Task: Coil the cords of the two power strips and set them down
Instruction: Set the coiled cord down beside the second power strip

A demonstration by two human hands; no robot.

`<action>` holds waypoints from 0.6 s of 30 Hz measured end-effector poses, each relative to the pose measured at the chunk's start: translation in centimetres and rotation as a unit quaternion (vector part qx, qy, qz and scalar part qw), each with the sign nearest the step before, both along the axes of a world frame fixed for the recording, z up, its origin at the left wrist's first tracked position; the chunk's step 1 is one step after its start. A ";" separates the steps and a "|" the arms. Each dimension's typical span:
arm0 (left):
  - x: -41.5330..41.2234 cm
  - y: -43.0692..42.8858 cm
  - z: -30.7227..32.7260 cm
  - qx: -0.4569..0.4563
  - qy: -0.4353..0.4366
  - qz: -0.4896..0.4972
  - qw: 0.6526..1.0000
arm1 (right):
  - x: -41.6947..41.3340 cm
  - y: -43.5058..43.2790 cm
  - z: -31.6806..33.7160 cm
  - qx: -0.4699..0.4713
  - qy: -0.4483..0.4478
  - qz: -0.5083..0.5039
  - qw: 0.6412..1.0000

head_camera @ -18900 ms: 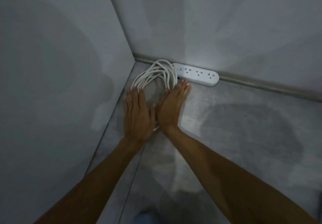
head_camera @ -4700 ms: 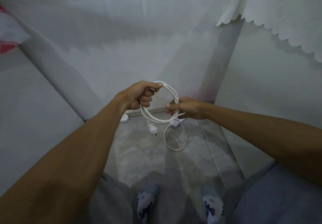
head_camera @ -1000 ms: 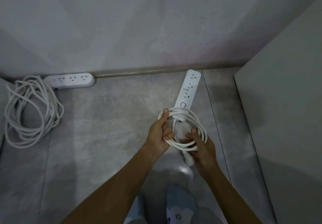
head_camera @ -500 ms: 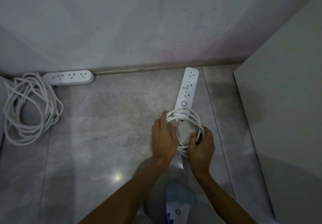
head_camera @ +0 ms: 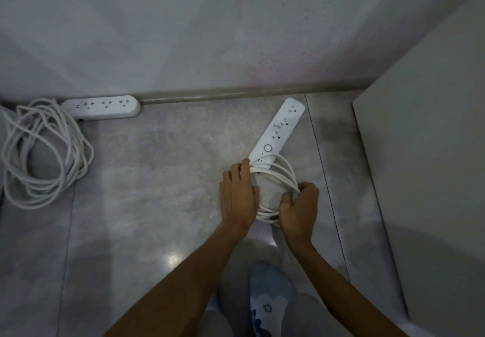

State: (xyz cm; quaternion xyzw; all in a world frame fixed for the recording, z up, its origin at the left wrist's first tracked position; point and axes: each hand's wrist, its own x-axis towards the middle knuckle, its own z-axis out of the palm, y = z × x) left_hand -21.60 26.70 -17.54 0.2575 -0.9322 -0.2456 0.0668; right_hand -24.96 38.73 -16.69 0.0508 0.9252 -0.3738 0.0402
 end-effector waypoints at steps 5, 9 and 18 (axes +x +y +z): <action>-0.1 -2.2 -0.4 -0.011 0.014 0.026 1.000 | 0.0 -1.6 -0.4 0.079 0.034 0.092 0.992; -0.3 -5.5 -0.7 -0.015 0.056 0.034 0.998 | -0.8 -2.9 -0.2 0.087 0.051 0.197 0.975; -3.2 -12.2 0.3 -0.013 0.088 -0.025 0.996 | -4.0 -6.9 -0.2 0.149 0.163 0.258 0.940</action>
